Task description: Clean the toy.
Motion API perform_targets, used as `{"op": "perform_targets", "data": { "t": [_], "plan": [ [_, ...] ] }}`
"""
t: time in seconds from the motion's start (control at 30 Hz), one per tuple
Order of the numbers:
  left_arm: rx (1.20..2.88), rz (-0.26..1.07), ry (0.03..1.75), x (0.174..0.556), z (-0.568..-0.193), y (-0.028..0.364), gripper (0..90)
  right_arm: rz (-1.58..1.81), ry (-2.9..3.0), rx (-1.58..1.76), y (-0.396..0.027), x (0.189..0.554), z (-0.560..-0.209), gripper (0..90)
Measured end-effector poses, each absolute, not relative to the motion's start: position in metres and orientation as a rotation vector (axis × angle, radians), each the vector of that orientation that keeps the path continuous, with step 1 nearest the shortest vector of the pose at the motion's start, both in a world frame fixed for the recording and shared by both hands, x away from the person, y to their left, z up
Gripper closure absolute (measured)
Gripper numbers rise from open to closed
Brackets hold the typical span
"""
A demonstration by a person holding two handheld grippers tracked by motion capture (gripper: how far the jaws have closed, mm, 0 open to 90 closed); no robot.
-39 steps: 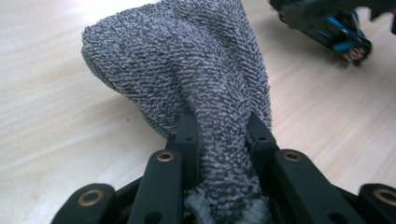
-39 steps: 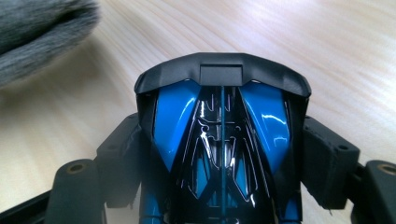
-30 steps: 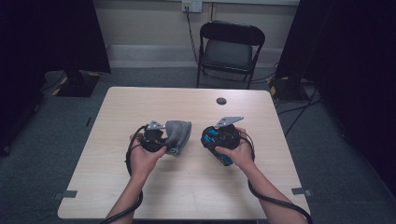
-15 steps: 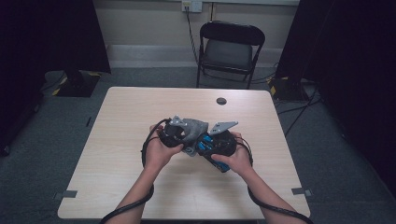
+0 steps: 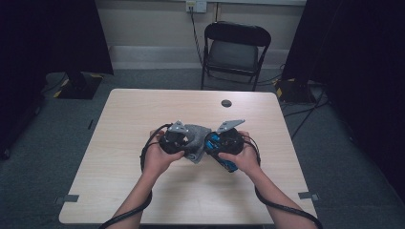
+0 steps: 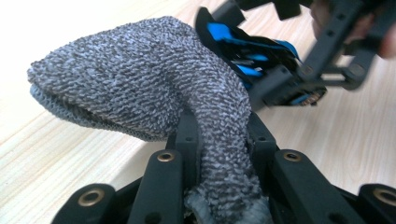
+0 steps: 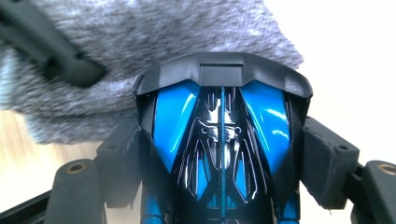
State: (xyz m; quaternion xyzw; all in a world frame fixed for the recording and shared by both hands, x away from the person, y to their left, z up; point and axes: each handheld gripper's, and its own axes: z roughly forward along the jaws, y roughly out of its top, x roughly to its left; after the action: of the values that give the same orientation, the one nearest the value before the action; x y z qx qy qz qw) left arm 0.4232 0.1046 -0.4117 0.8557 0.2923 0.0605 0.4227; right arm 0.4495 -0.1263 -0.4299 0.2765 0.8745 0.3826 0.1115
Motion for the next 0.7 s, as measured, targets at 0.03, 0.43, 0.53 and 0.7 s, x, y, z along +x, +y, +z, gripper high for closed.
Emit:
{"op": "perform_targets", "data": {
  "t": [0.03, 0.43, 0.53, 0.7],
  "plan": [
    [2.139, 0.145, 0.731, 0.422, -0.412, 0.105, 72.6, 1.115, 2.563, 0.821, -0.127, 0.451, -0.43, 25.9],
    [2.123, 0.102, 0.694, 0.411, -0.416, 0.106, 72.5, 1.1, 2.537, 0.931, -0.135, 0.468, -0.434, 25.9],
    [2.121, 0.082, 0.694, 0.408, -0.417, 0.108, 72.6, 1.103, 2.528, 0.945, -0.136, 0.472, -0.434, 25.9],
    [2.118, 0.081, 0.713, 0.405, -0.421, 0.118, 72.5, 1.103, 2.513, 0.973, -0.14, 0.476, -0.433, 25.9]
  ]
}}
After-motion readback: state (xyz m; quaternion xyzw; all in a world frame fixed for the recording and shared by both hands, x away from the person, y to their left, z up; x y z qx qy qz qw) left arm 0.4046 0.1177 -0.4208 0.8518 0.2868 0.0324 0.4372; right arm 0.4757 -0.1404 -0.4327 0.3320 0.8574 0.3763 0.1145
